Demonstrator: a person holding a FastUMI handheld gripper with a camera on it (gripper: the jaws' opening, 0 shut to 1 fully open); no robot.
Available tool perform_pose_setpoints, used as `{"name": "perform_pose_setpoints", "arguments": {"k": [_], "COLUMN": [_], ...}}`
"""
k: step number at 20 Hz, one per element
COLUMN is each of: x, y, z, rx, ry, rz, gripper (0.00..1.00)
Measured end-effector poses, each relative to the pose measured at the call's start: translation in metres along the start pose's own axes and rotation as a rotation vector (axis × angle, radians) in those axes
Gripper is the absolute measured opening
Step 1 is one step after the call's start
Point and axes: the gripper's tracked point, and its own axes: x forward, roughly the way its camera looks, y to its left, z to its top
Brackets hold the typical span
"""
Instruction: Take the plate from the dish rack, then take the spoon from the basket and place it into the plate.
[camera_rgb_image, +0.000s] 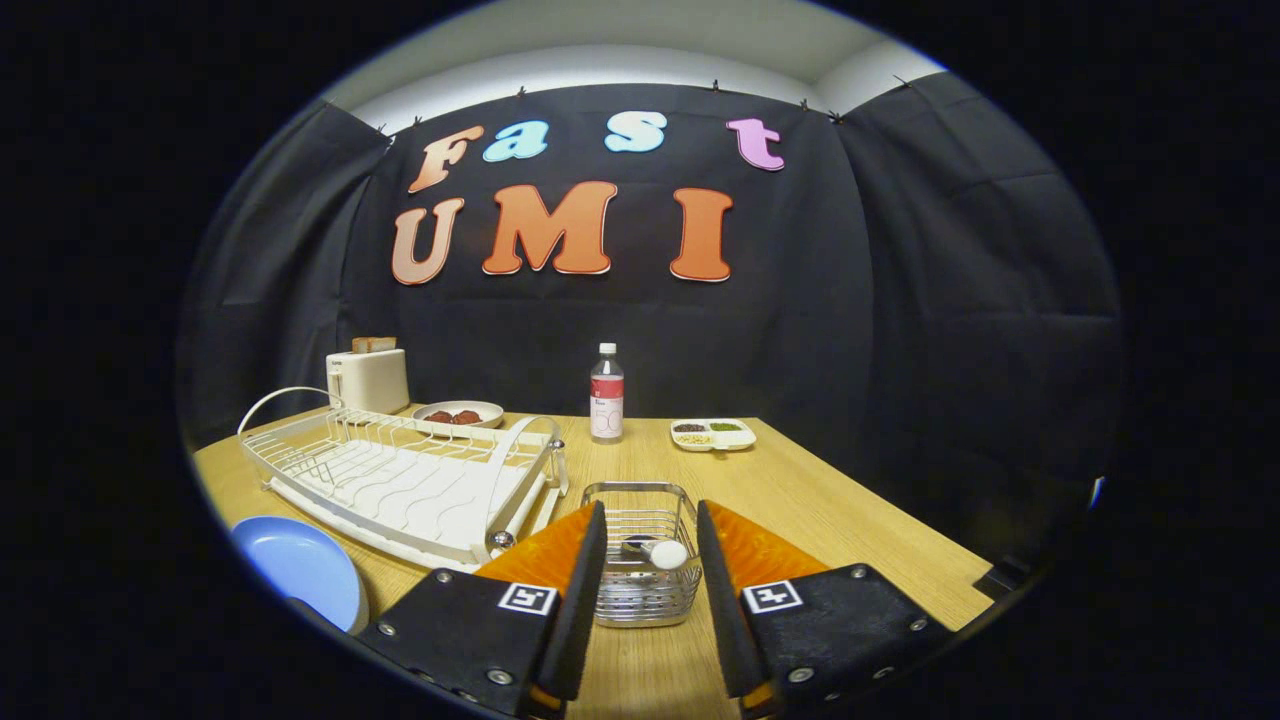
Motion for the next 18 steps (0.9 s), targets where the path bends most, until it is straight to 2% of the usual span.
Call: {"name": "perform_pose_setpoints", "arguments": {"k": [3, 4, 8, 18], "x": [0.0047, 0.0061, 0.0087, 0.0092], "y": [0.0025, 0.0066, 0.0065, 0.0046], "z": [-0.0017, -0.0018, -0.0008, 0.0001], "rx": [-0.003, 0.002, -0.003, 0.002], "ry": [0.004, 0.004, 0.007, 0.028], "rz": [0.019, 0.031, 0.035, 0.039], "gripper": [0.31, 0.17, 0.10, 0.10]}}
